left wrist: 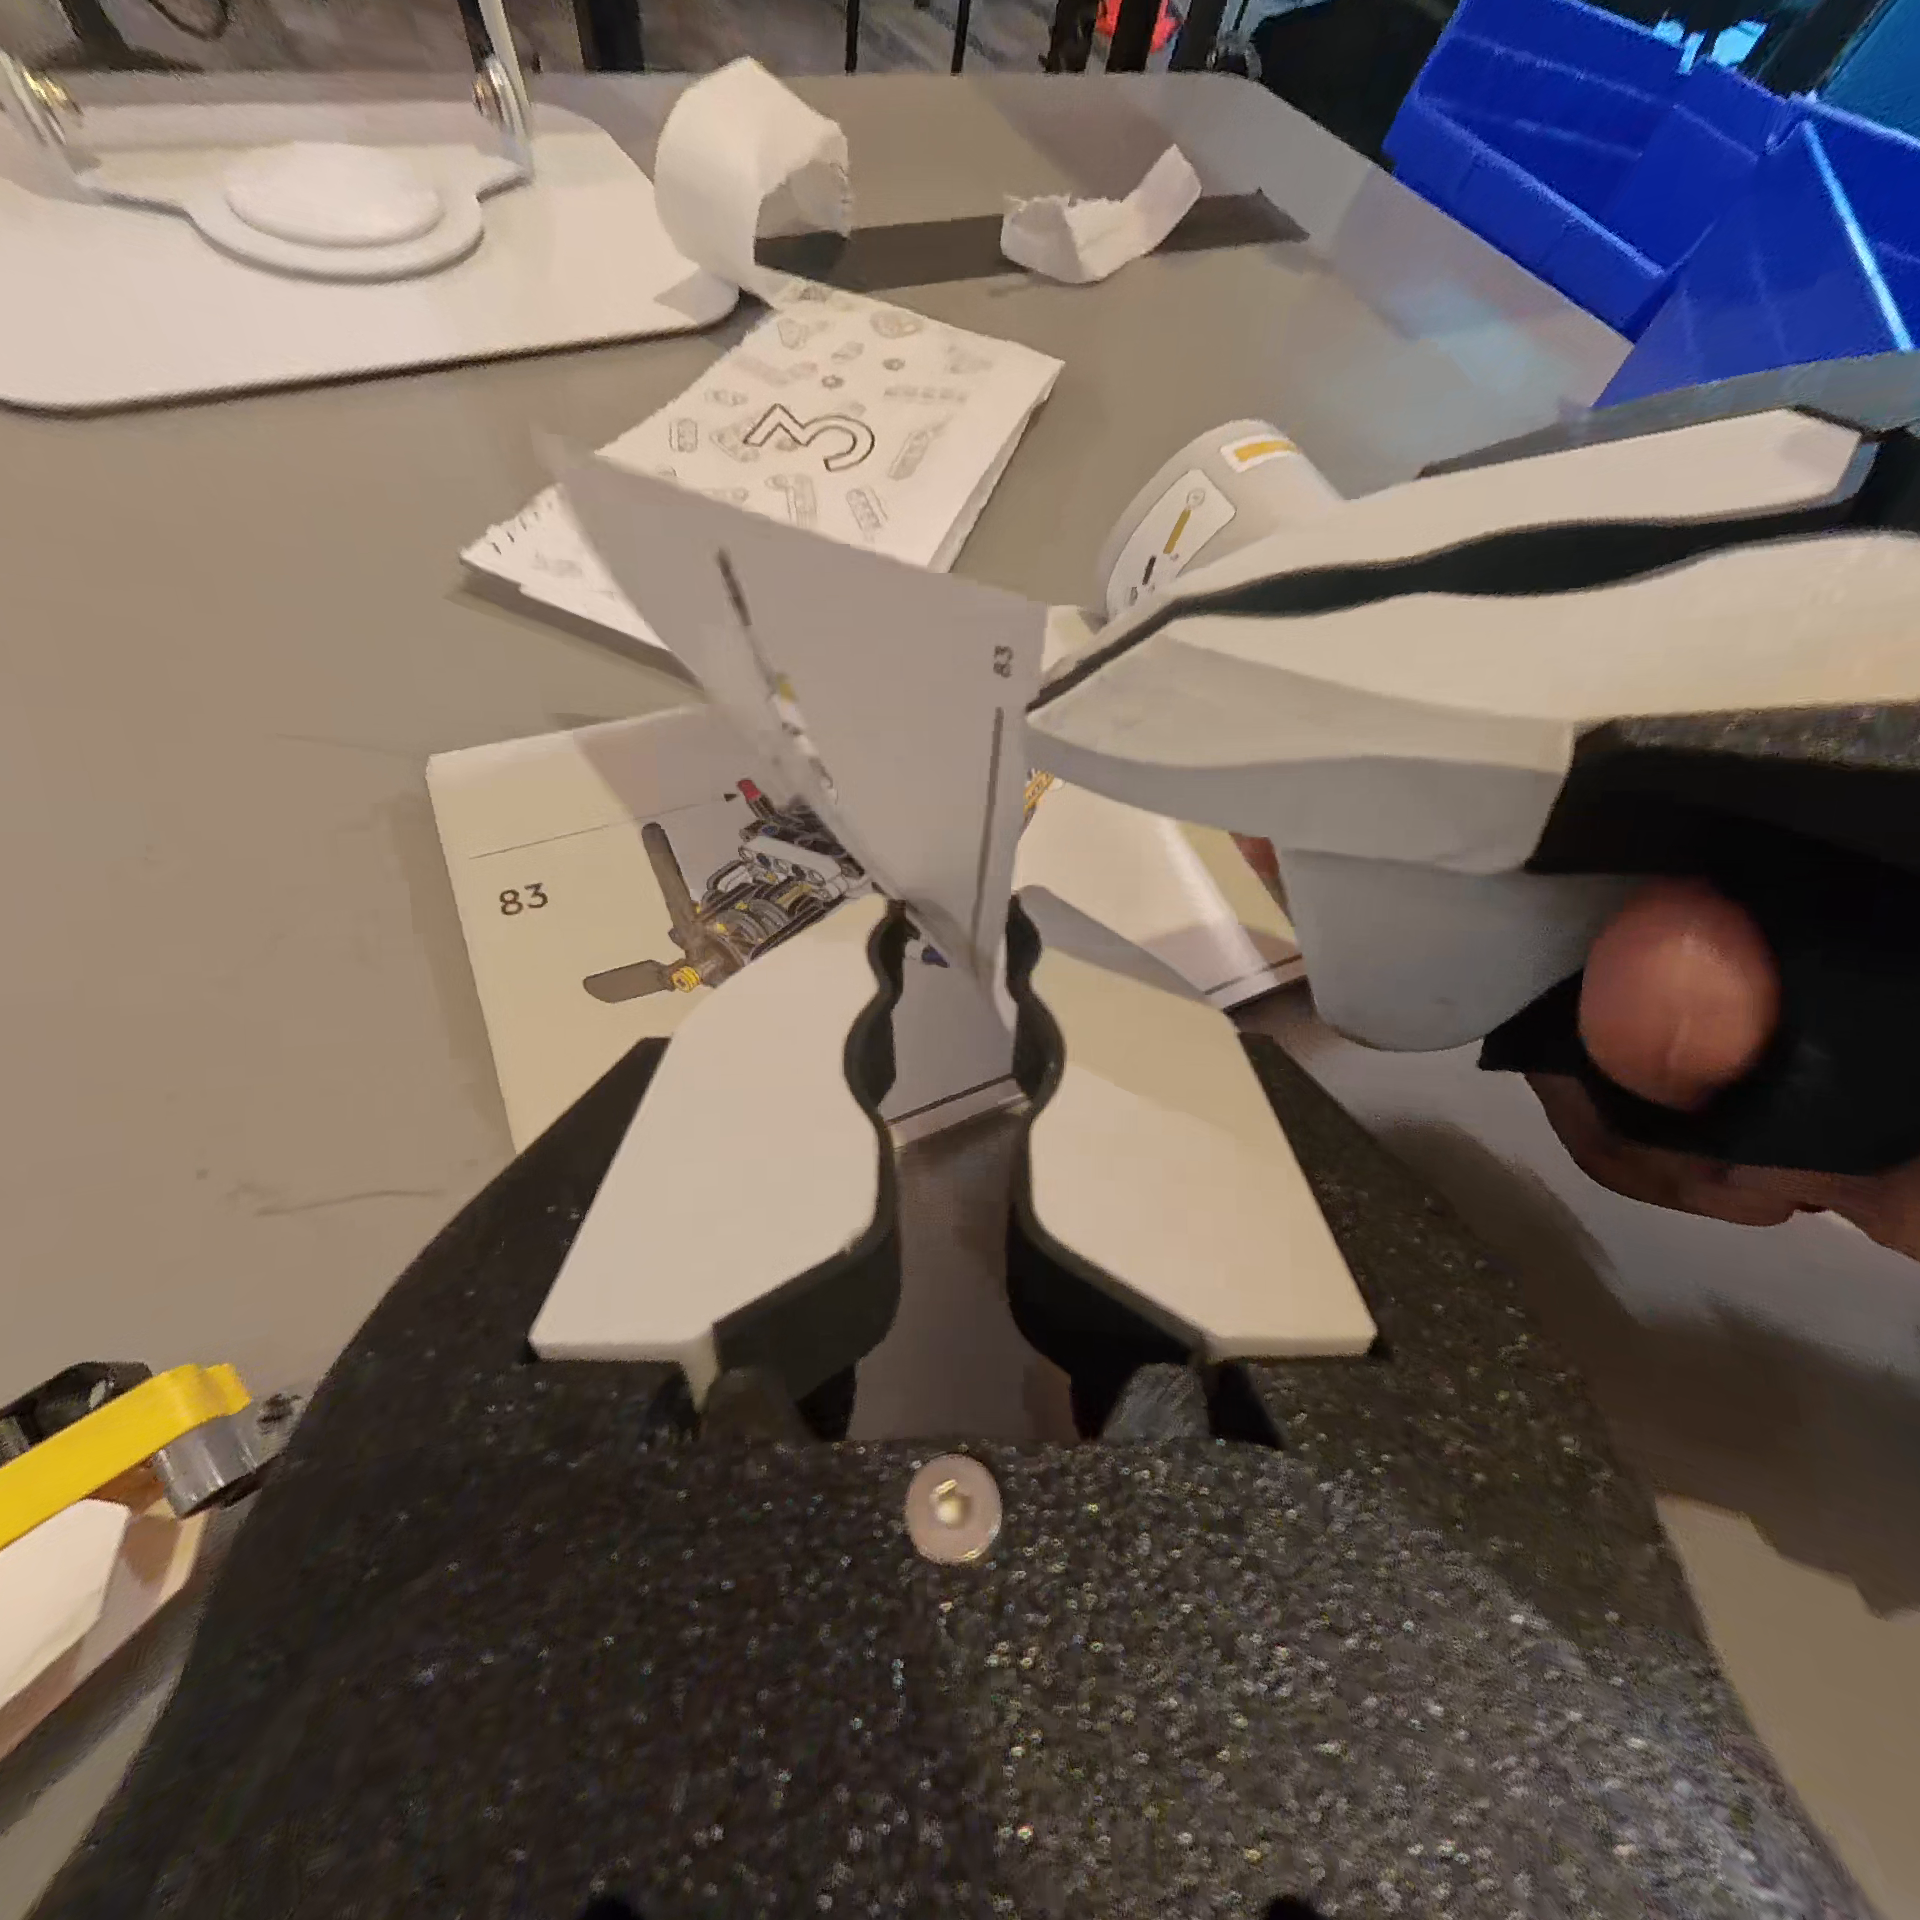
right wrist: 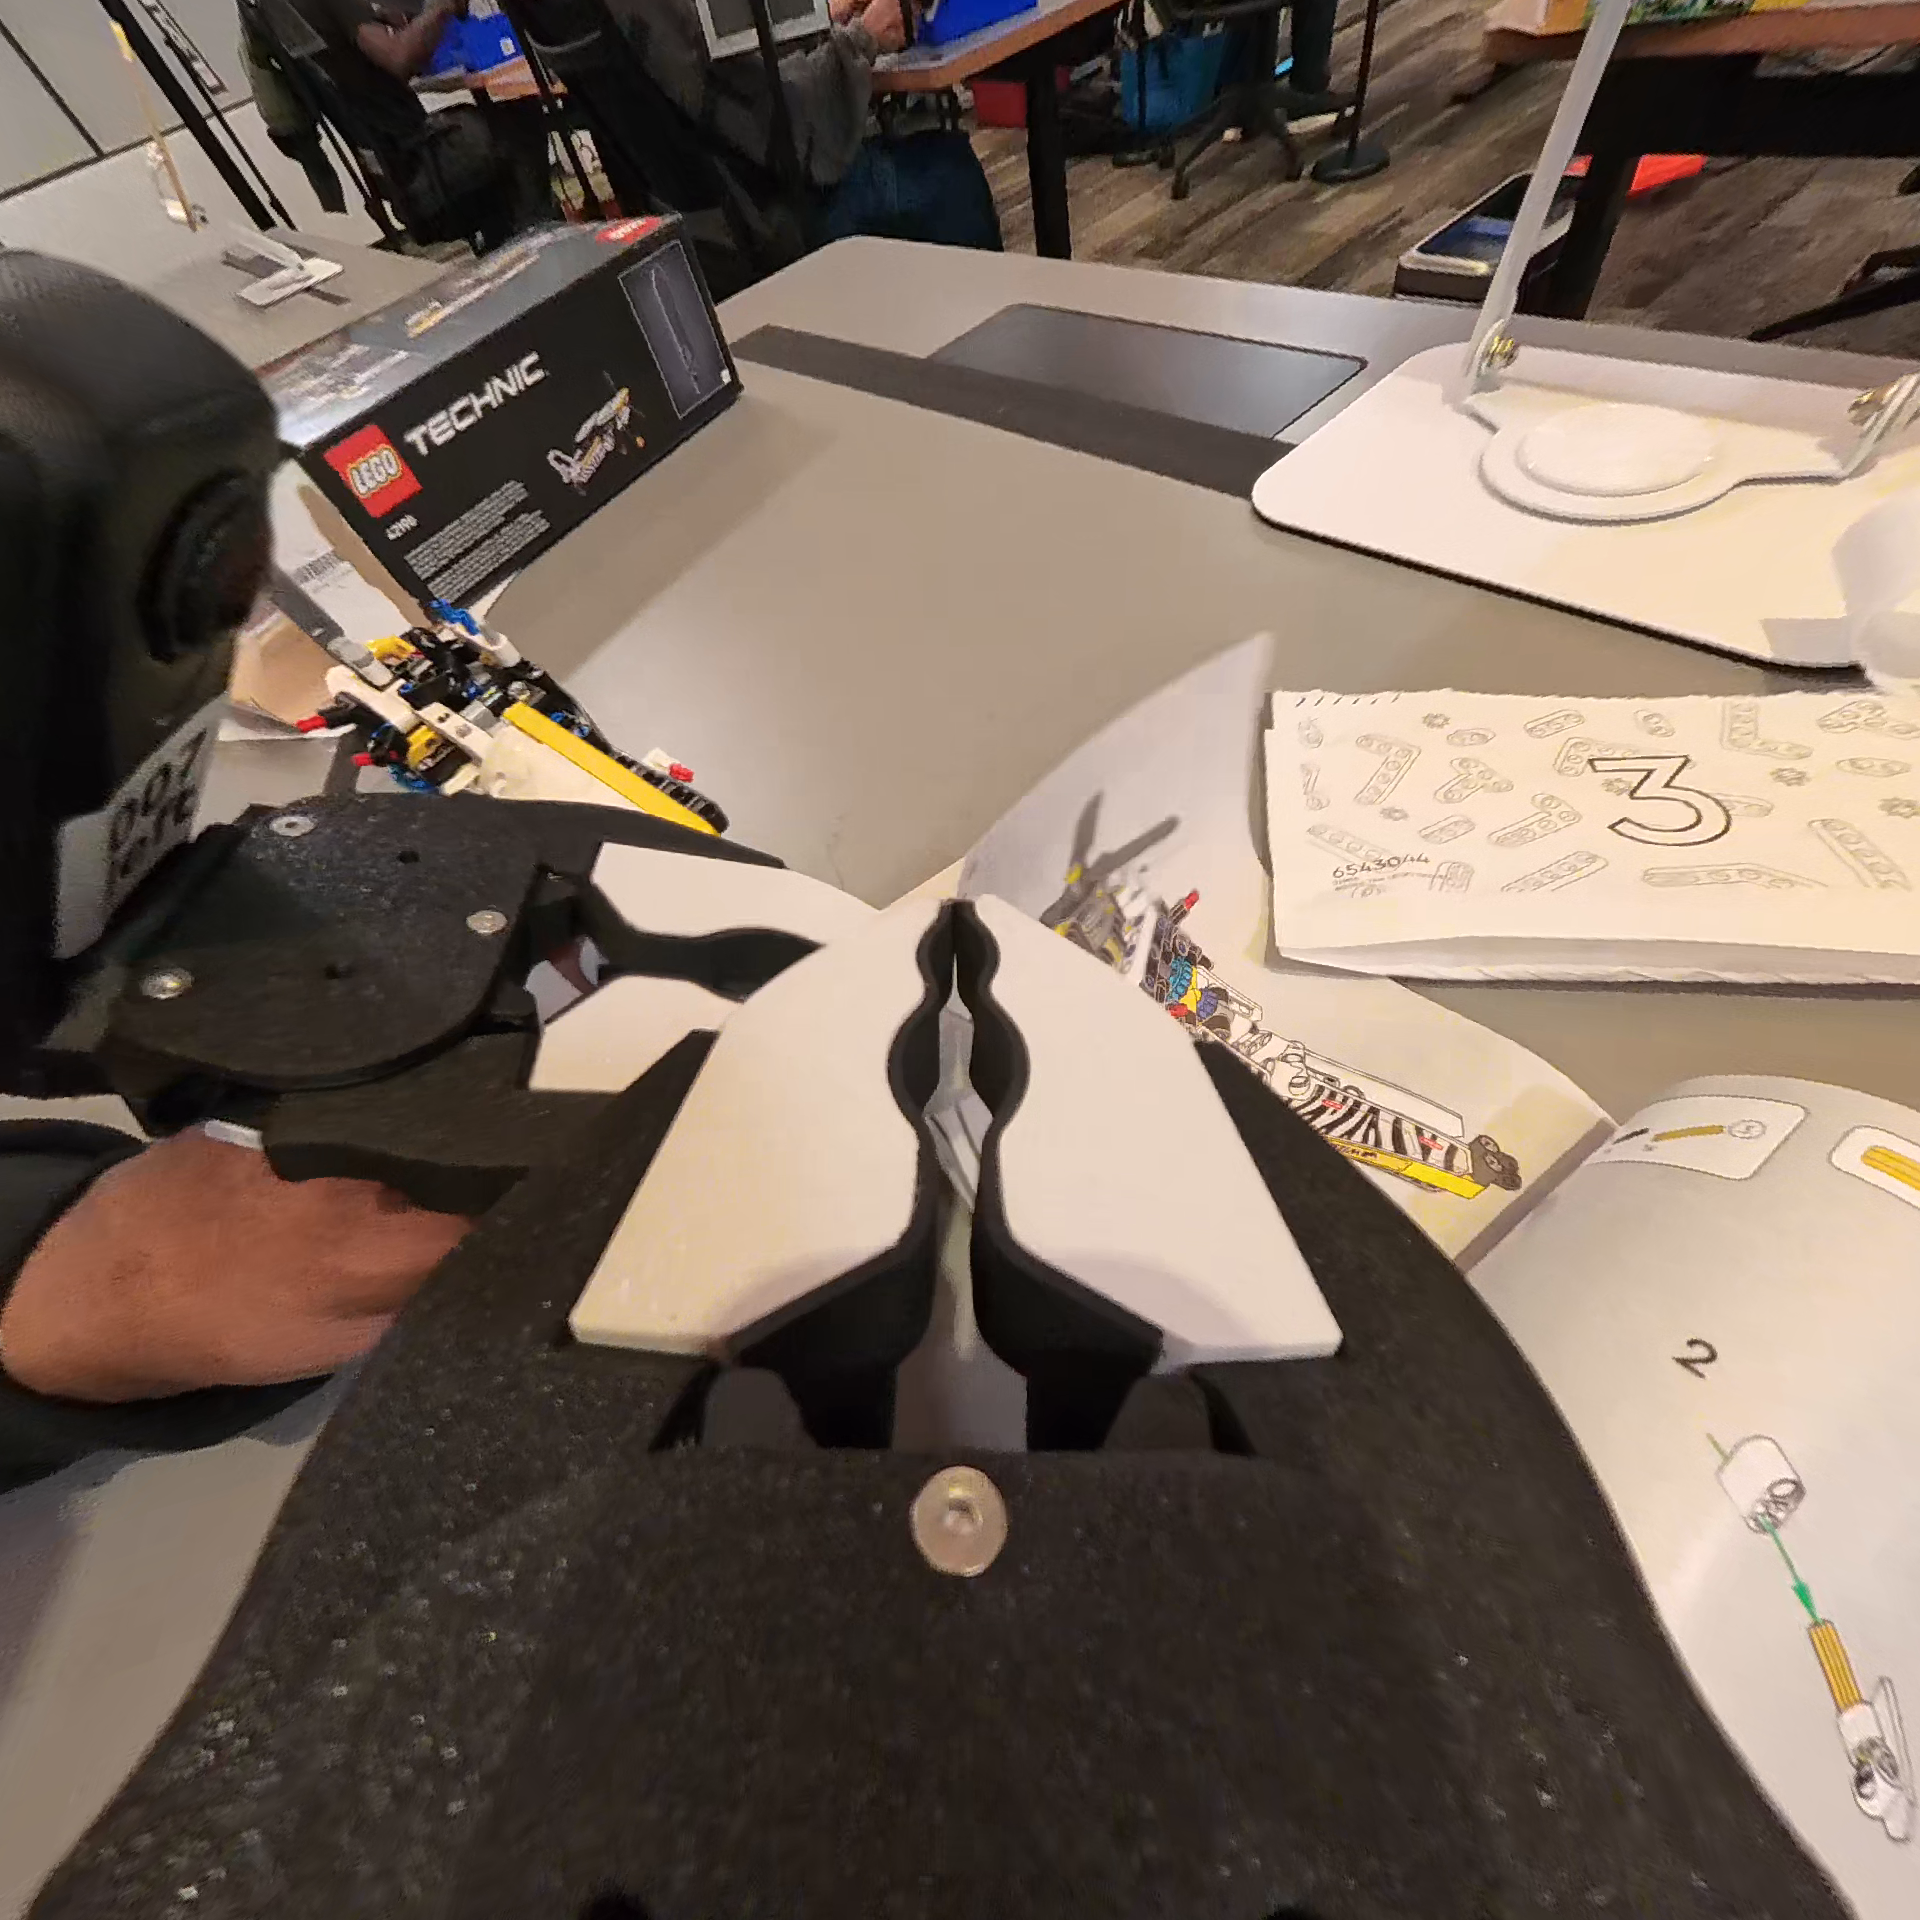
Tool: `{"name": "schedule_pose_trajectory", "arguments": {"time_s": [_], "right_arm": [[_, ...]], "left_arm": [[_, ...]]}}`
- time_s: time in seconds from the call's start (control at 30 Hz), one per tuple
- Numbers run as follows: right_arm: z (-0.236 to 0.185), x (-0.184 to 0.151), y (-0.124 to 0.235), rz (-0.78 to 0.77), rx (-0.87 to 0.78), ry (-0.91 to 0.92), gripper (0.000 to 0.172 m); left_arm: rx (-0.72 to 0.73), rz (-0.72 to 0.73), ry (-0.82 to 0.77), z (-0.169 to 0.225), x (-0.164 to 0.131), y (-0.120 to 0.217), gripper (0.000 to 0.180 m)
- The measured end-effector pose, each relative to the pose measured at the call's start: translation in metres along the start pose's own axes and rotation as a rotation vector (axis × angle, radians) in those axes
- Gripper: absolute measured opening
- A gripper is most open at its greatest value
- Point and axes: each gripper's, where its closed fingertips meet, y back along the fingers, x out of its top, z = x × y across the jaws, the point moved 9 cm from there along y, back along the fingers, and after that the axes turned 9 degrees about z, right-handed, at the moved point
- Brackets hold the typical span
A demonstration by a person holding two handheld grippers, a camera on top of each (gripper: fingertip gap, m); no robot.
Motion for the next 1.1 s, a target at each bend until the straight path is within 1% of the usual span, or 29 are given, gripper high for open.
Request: {"name": "schedule_pose_trajectory", "arguments": {"time_s": [0.07,0.17,0.23,0.37,0.53,0.63,0.7,0.83,0.9,0.97,1.03,1.1], "right_arm": [[-0.001,0.002,0.004,0.017,-0.006,0.004,0.000],[-0.003,0.004,0.012,0.044,-0.012,0.015,0.000],[-0.005,0.006,0.022,0.064,-0.019,0.029,0.000],[-0.011,0.007,0.059,0.113,-0.051,0.089,0.003],[-0.012,-0.006,0.115,0.190,-0.172,0.154,0.006],[-0.009,-0.017,0.138,0.181,-0.241,0.170,0.008],[-0.007,-0.024,0.148,0.163,-0.263,0.171,0.010],[-0.002,-0.035,0.165,0.140,-0.293,0.165,0.011],[0.001,-0.038,0.172,0.134,-0.295,0.152,0.012],[0.003,-0.041,0.177,0.124,-0.294,0.146,0.014],[0.005,-0.043,0.182,0.105,-0.298,0.153,0.016],[0.007,-0.046,0.185,0.083,-0.307,0.162,0.018]], "left_arm": [[0.003,0.035,-0.017,0.003,0.002,0.001,0.008],[0.009,0.074,-0.026,0.004,0.005,0.003,0.001],[-0.001,0.100,-0.017,0.006,0.009,0.004,0.001],[-0.040,0.152,-0.033,0.019,0.029,0.009,0.001],[-0.160,0.198,-0.135,0.061,0.056,0.002,0.001],[-0.212,0.181,-0.203,0.088,0.063,-0.012,0.002],[-0.232,0.156,-0.246,0.105,0.062,-0.022,0.002],[-0.265,0.080,-0.360,0.132,0.051,-0.041,0.003],[-0.257,0.049,-0.415,0.139,0.046,-0.052,0.005],[-0.278,-0.032,-0.422,0.143,0.041,-0.063,0.010],[-0.308,-0.106,-0.388,0.144,0.037,-0.070,0.016],[-0.325,-0.143,-0.360,0.142,0.035,-0.074,0.019]]}}
